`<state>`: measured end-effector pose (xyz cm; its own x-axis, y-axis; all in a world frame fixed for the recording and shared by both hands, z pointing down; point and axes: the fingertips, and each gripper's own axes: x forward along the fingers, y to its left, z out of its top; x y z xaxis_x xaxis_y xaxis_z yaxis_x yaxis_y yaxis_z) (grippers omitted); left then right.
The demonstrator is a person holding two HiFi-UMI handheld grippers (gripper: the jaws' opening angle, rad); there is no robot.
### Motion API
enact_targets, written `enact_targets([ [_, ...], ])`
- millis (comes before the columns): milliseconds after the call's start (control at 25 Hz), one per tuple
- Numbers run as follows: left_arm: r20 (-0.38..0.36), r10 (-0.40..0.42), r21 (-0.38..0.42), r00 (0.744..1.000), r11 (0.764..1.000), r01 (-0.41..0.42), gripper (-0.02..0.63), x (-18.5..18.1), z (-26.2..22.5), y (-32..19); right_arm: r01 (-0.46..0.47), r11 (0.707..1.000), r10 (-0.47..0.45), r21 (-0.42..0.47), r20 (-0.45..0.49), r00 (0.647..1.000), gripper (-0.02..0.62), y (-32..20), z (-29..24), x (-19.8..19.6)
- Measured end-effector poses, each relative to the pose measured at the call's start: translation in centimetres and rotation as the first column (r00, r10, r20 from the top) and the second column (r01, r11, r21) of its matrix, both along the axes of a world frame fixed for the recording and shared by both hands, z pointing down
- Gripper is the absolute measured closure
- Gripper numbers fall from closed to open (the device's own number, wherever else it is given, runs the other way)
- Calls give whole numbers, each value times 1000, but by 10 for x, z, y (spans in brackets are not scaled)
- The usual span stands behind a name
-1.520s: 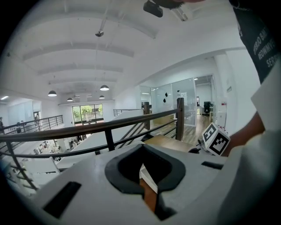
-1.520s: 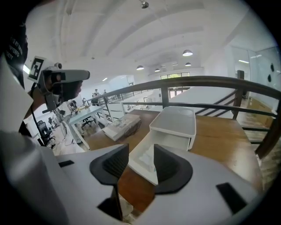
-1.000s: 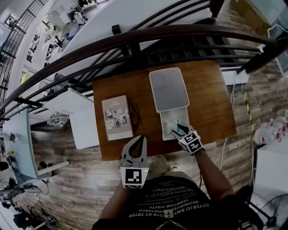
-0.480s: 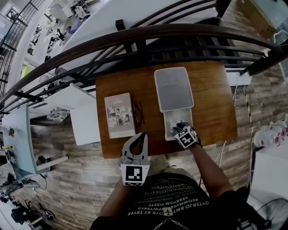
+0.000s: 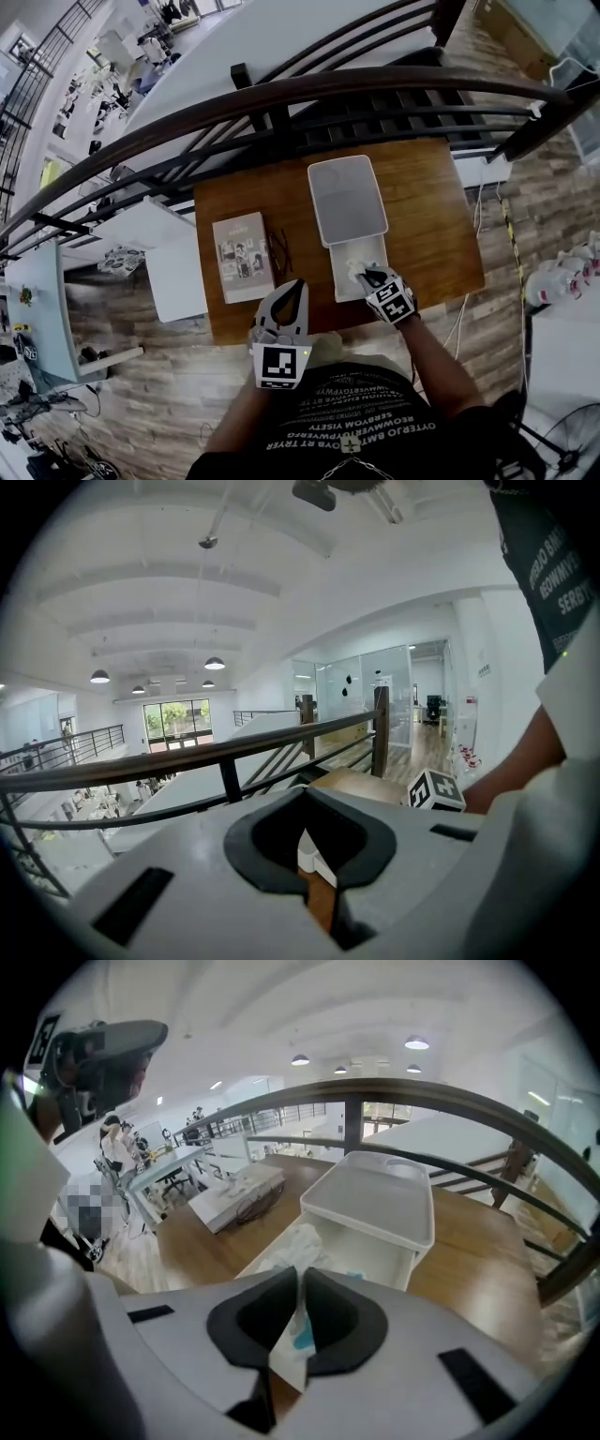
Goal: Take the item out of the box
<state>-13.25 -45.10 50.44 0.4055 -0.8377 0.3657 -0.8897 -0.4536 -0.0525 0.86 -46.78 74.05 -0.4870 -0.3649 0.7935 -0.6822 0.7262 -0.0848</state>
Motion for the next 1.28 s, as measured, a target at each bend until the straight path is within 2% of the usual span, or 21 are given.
enact_targets([
  [360,15,63,72,998,995,-64,600,21,-36,-4,-96,989,77,116,154,985,571,7,-85,19],
  [520,-16,86,88,996,993,-84,600,27,-47,-6,-140,974,96,181,234,968,571,7,-127,24],
  [920,-26,124,160,992,980,-119,600,35,-91,6,-215,913,92,346,338,937,571,19,-230,33],
  [1280,-39,120,257,992,961,-106,600,24,-123,12,-209,846,0,490,392,920,572,25,-318,23],
])
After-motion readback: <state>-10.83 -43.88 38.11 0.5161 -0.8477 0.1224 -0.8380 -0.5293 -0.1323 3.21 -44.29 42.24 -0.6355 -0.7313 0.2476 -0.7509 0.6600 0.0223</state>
